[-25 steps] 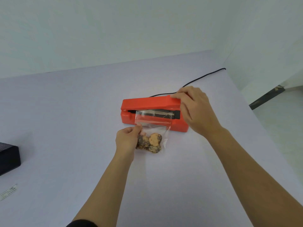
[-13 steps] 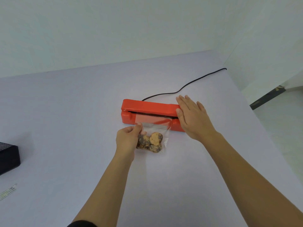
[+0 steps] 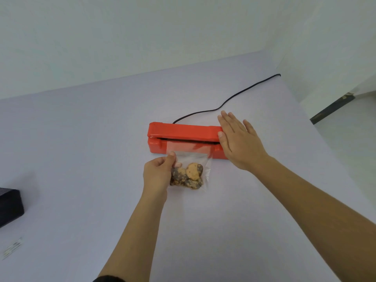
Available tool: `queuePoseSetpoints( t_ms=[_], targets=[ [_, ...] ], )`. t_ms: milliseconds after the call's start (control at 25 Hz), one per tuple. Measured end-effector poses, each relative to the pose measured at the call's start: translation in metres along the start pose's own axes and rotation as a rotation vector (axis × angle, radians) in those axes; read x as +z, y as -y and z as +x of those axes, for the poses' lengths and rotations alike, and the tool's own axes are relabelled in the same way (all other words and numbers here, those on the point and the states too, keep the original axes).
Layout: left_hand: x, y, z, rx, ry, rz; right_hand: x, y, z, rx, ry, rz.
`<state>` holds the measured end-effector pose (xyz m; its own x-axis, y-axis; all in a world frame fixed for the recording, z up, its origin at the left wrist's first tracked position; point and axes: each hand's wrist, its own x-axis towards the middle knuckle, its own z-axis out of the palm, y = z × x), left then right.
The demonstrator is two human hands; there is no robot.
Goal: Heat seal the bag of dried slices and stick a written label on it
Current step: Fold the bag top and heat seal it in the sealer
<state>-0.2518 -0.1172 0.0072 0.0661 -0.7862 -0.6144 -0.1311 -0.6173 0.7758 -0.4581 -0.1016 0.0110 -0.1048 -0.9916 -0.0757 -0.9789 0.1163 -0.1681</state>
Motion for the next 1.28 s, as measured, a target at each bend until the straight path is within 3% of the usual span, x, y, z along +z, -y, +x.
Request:
queuePoseSetpoints(
  t_ms=[1280],
  targets=[
    [0.004,-0.015,-0.007,-0.097,0.03,-0.015,-0.003,-0.003,0.0,0.019,0.02,0.079]
  ],
)
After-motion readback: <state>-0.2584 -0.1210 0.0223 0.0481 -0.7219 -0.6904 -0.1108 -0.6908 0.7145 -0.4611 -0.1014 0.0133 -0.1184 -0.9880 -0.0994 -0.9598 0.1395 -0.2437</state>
